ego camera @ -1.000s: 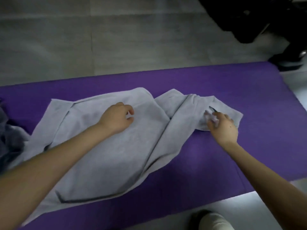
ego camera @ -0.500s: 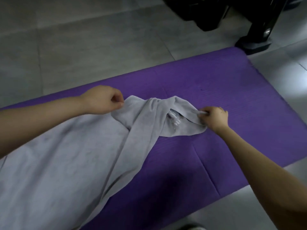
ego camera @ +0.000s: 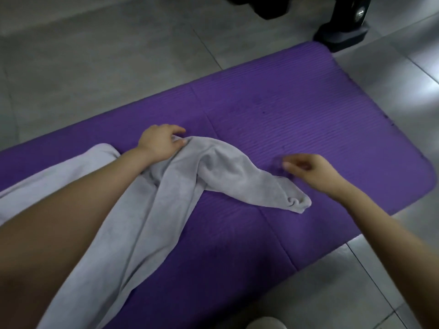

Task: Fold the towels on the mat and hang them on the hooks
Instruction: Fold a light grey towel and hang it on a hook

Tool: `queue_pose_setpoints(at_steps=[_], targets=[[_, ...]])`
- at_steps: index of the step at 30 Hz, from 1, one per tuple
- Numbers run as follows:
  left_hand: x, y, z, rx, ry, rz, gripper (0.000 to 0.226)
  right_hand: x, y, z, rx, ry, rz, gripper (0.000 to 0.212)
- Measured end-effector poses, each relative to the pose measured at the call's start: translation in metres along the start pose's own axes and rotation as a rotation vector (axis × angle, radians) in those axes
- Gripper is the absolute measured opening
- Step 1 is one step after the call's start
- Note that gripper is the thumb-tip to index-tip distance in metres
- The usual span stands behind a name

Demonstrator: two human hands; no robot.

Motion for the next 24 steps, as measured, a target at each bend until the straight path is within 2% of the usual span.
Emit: queue_pose_setpoints(at_steps=[3, 5, 6, 8, 10, 11, 13, 15, 17, 18, 20, 22, 24], targets=[[0.006, 0.008, 0.021, 0.103, 0.011, -0.060, 0.051, 0.023, 0.020, 0.034, 0.145, -0.126, 0.004, 0.047], [0.010, 0.010, 0.026, 0.094, 0.037, -0.075, 0.046, 0.031, 0.026, 0.051, 0.169, -0.245, -0.038, 0.040], [0.010, 0.008, 0.025, 0.070, 0.050, -0.076, 0.040, 0.034, 0.025, 0.056, 0.135, -0.269, -0.068, 0.031], [0.006, 0.000, 0.018, 0.000, 0.066, -0.037, 0.029, 0.044, 0.011, 0.054, -0.054, -0.245, -0.161, 0.016], [0.001, -0.015, 0.001, -0.095, 0.041, 0.037, 0.025, 0.054, -0.022, 0.045, -0.284, -0.276, -0.378, 0.012], [-0.001, -0.028, -0.010, -0.137, 0.035, 0.097, 0.027, 0.056, -0.039, 0.045, -0.279, -0.305, -0.500, 0.014], [-0.004, -0.057, -0.024, -0.100, 0.105, 0.284, 0.032, 0.052, -0.068, 0.058, 0.012, -0.339, -0.663, 0.020], [-0.002, -0.084, -0.021, 0.093, 0.242, 0.446, 0.036, 0.043, -0.078, 0.061, 0.253, -0.279, -0.592, 0.020], [0.006, -0.099, -0.016, 0.242, 0.306, 0.438, 0.041, 0.046, -0.068, 0.048, 0.220, -0.117, -0.429, 0.014], [0.009, -0.097, -0.018, 0.226, 0.282, 0.402, 0.044, 0.051, -0.058, 0.041, 0.116, -0.071, -0.365, 0.014], [0.009, -0.085, -0.029, 0.074, 0.195, 0.308, 0.056, 0.062, -0.030, 0.039, -0.056, -0.117, -0.263, 0.021], [0.012, -0.069, -0.031, 0.002, 0.219, 0.194, 0.060, 0.072, 0.005, 0.054, -0.049, -0.152, -0.170, 0.035], [0.020, -0.055, -0.017, 0.112, 0.355, 0.070, 0.053, 0.075, 0.037, 0.079, 0.025, -0.219, -0.079, 0.048]])
Point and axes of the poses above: each hand's wrist, its own y-axis towards the middle knuckle, its own z-axis out of the palm, x = y × z, the point moved 6 cm from there along y, towards the middle knuckle, and after that the axes turned 6 degrees about -y, right-handed, at the moved point
